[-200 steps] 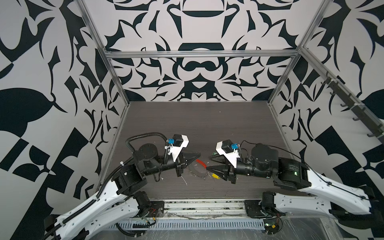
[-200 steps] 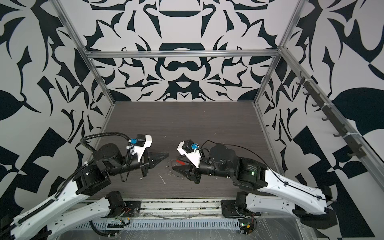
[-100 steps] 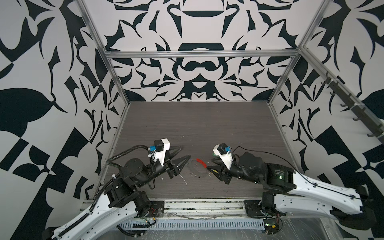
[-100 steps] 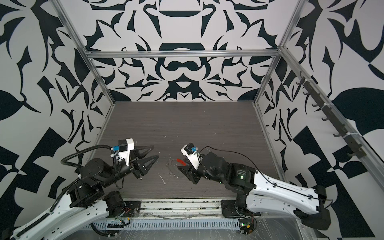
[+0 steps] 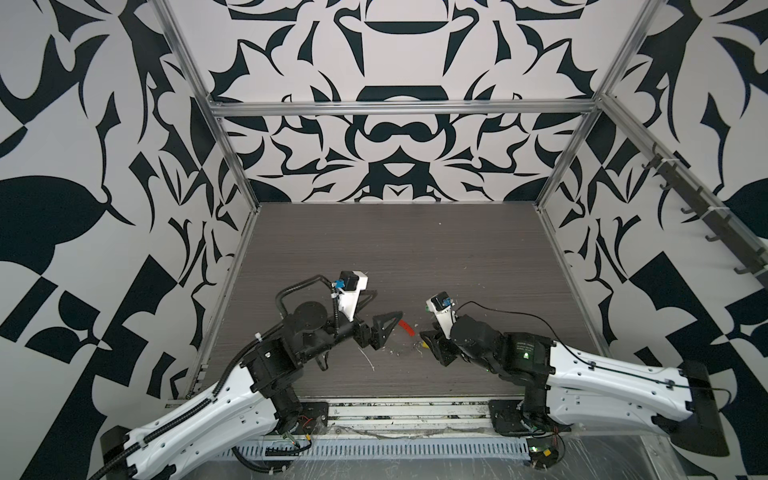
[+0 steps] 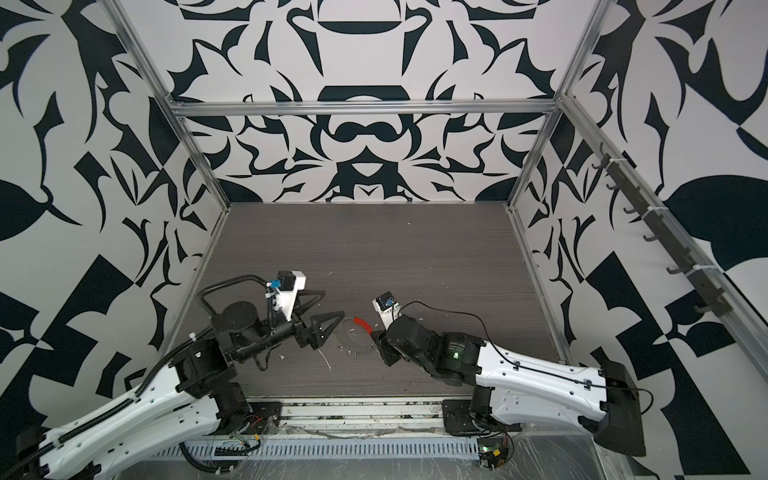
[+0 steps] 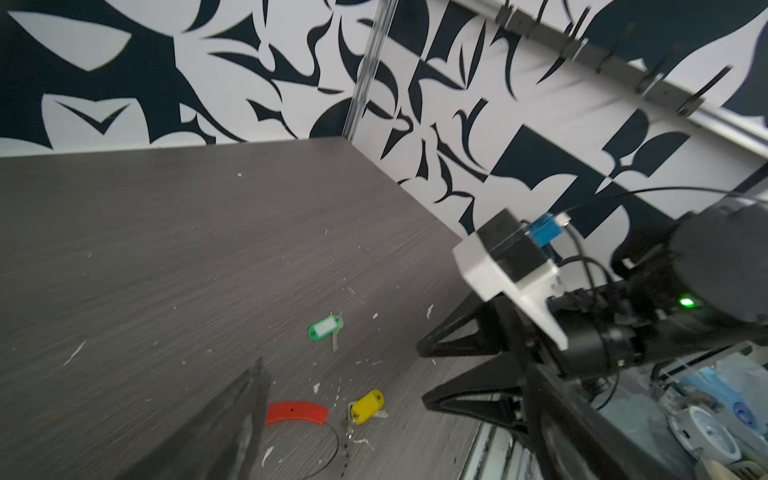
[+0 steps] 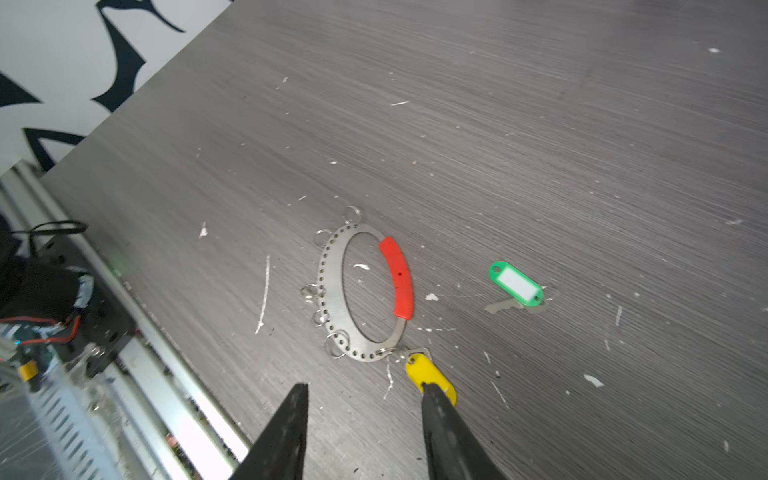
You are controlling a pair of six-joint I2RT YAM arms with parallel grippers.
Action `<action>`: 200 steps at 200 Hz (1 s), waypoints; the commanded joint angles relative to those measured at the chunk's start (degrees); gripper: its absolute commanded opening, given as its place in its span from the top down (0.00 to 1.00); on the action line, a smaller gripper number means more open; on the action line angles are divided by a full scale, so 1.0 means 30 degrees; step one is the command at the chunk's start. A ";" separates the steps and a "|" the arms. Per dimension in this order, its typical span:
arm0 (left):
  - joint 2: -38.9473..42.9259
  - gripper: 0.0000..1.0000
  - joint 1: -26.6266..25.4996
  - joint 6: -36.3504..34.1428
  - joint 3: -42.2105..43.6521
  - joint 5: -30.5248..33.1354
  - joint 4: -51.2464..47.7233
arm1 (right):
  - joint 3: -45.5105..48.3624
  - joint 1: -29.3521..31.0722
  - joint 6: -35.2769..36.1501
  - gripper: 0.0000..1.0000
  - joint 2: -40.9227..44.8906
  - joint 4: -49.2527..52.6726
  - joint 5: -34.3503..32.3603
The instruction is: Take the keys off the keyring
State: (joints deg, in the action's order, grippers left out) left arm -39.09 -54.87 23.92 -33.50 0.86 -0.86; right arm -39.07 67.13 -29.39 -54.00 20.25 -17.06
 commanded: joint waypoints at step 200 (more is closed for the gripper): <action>-1.0794 0.47 -0.1061 0.3714 -0.0070 -0.2335 0.1049 | 0.2816 -0.1650 -0.2827 0.55 0.4449 0.1151 -0.2317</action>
State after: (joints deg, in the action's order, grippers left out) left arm -68.25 -56.84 34.63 -30.76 -4.21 1.08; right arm -31.42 62.59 -36.80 -41.65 23.29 -22.79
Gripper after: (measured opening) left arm 0.536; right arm 0.452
